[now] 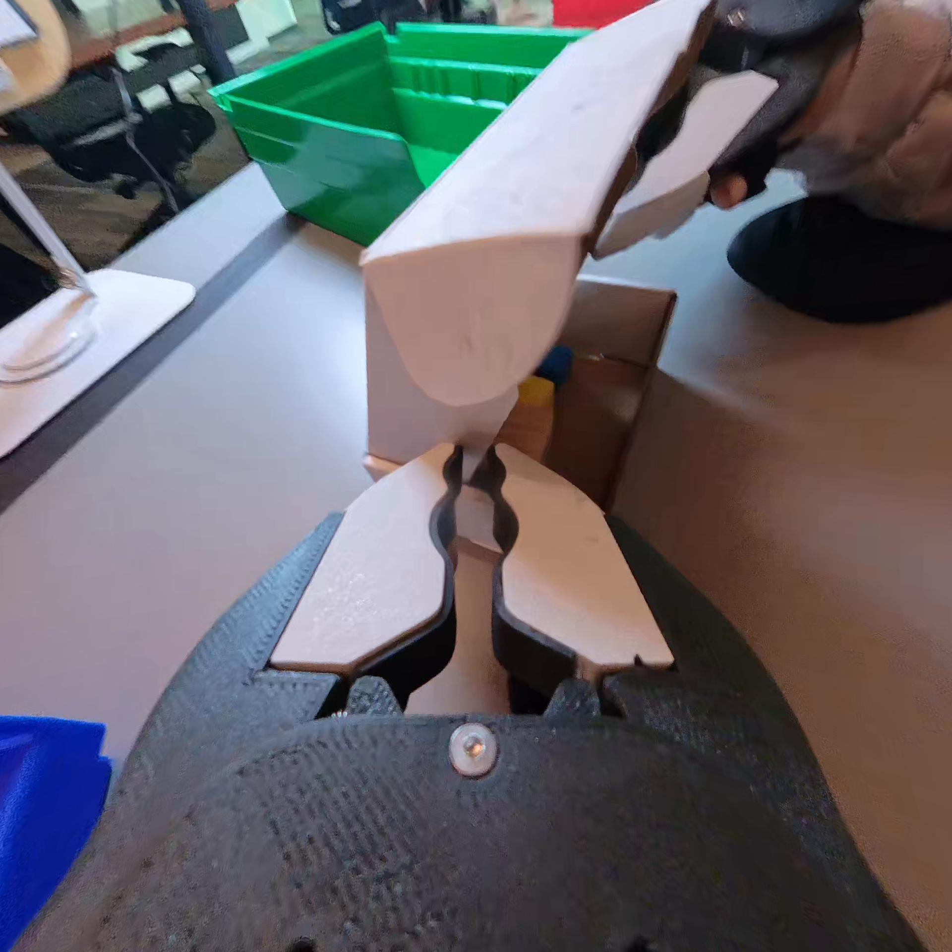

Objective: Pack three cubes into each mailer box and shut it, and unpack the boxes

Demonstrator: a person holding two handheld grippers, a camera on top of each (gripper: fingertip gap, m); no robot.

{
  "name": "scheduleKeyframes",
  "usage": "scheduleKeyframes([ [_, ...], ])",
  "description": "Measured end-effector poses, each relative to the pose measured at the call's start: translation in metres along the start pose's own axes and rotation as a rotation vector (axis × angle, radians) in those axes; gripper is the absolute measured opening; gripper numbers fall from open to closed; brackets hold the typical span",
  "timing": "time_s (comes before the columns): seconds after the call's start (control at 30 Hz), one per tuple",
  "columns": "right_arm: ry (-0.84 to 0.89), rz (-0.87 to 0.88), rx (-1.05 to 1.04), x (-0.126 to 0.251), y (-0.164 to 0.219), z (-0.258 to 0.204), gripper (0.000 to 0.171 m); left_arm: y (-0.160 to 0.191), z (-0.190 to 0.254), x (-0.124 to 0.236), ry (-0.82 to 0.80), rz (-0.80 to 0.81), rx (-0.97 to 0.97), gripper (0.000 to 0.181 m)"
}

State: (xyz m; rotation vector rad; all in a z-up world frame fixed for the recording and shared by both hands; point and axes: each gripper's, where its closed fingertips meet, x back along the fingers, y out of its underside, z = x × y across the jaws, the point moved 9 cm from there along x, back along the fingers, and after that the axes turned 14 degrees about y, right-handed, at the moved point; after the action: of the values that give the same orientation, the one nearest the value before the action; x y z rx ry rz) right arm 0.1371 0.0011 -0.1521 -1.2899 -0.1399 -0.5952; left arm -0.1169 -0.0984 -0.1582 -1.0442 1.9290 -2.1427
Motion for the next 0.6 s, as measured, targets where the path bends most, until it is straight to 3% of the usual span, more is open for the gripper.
scheduleKeyframes([
  [0.1, -0.109, -0.064, 0.002, -0.002, 0.008, -0.005, 0.015, 0.01, 0.007, -0.001, 0.083, -0.059, 0.016, 0.008],
  [0.27, -0.23, -0.053, -0.03, 0.014, 0.01, 0.002, 0.033, 0.008, 0.003, 0.023, 0.177, -0.083, 0.015, 0.031],
  [0.33, -0.205, -0.018, -0.031, 0.024, 0.008, 0.011, 0.042, 0.007, 0.0, 0.035, 0.152, -0.049, -0.003, 0.041],
  [0.47, -0.067, 0.134, -0.014, 0.037, -0.014, 0.018, 0.084, -0.017, 0.006, 0.04, 0.057, 0.067, -0.08, 0.075],
  [0.53, -0.031, 0.176, 0.07, 0.037, -0.024, 0.007, 0.088, -0.027, 0.018, 0.03, 0.048, 0.061, -0.167, 0.09],
  [0.6, -0.018, 0.166, 0.178, 0.033, -0.029, -0.009, 0.086, -0.031, 0.031, 0.018, 0.07, 0.033, -0.246, 0.089],
])
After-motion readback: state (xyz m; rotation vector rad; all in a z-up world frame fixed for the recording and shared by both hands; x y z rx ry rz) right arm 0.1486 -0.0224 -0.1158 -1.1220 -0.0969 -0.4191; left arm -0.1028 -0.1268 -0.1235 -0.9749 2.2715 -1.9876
